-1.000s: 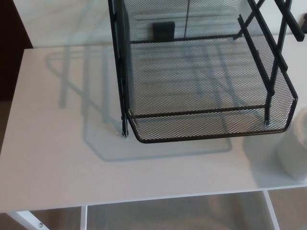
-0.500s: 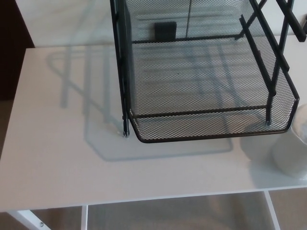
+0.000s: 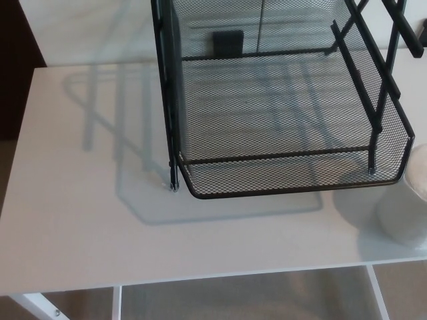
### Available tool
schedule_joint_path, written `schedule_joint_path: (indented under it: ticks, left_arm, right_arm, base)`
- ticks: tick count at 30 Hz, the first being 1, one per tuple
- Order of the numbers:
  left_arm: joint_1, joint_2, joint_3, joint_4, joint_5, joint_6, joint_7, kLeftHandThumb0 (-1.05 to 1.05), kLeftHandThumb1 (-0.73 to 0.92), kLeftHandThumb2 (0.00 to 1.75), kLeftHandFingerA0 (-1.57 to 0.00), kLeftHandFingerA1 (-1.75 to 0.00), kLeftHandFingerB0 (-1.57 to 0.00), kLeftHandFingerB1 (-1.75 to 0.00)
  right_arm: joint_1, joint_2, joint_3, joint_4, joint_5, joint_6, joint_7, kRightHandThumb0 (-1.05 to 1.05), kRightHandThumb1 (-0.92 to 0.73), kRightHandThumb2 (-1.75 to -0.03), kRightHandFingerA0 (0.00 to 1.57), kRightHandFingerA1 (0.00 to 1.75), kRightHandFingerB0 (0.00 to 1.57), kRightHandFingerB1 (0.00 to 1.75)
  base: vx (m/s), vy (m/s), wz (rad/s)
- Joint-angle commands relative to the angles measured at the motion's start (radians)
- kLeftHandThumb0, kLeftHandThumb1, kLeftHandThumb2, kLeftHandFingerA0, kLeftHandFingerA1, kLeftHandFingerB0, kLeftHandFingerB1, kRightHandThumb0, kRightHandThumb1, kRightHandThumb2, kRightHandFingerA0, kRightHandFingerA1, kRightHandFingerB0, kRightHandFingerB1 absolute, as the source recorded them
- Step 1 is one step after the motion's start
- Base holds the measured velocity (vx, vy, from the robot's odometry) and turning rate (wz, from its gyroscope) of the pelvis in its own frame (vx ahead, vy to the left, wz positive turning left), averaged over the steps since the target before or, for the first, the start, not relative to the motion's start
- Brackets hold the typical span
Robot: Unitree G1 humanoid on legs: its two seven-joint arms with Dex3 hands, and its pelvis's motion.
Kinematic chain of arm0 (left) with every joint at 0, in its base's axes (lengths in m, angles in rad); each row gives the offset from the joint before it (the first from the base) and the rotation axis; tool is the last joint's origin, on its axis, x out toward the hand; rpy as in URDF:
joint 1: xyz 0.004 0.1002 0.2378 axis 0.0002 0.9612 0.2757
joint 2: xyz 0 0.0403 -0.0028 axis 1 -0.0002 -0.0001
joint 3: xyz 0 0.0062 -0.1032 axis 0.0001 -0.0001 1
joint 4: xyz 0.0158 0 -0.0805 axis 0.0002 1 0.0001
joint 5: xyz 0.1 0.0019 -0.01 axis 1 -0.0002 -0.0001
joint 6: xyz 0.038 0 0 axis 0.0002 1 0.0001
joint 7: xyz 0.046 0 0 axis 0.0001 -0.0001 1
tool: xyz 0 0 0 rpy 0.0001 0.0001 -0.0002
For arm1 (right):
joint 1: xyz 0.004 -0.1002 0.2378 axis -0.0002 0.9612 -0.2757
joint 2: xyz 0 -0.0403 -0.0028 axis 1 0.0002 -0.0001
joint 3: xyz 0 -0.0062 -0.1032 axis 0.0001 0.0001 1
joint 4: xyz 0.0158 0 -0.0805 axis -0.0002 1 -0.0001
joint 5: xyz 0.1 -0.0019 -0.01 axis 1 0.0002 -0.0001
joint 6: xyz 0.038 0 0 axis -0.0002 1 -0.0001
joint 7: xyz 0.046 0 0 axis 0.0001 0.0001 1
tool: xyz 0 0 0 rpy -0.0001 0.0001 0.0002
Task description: The robot walks towards a desk on which a file tray is kept in the middle and a toilet paper roll is kept on its right. The robot uses its right hand to hook on finger in the gap of the roll and grabs it, lifts it and places it on the tray.
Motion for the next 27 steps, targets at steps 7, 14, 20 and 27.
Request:
schedule_joint_path:
  ticks: [7,14,20,27]
  left_arm:
    - [-0.008,0.023,-0.004,0.029,0.013,-0.040,0.008,-0.60,0.92,0.67,-0.20,-0.54,-0.22,-0.45]
    - [0.008,0.022,0.005,0.012,0.005,-0.043,0.000,-0.58,0.92,0.69,-0.15,-0.52,-0.19,-0.43]
    - [0.018,0.022,0.009,-0.002,0.000,-0.039,-0.001,-0.59,0.92,0.67,-0.17,-0.53,-0.20,-0.44]
    - [-0.013,0.019,0.015,0.041,-0.006,-0.038,-0.006,-0.59,0.91,0.68,-0.17,-0.53,-0.17,-0.42]
  right_arm:
    - [-0.021,0.015,0.023,0.004,0.009,0.012,0.027,-0.38,-0.58,-0.58,0.28,0.41,0.14,0.27]
    - [-0.051,0.017,0.051,-0.001,-0.020,0.012,0.014,-0.37,-0.56,-0.57,0.32,0.42,0.13,0.26]
    - [-0.063,0.022,0.069,0.003,-0.038,-0.021,-0.013,-0.39,-0.56,-0.57,0.43,0.45,0.13,0.26]
    - [-0.065,0.018,0.090,0.003,-0.042,-0.038,-0.003,-0.40,-0.56,-0.57,0.46,0.47,0.13,0.26]
  base:
    - [0.00,0.000,0.00]
    - [0.00,0.000,0.00]
    - [0.00,0.000,0.00]
    - [0.00,0.000,0.00]
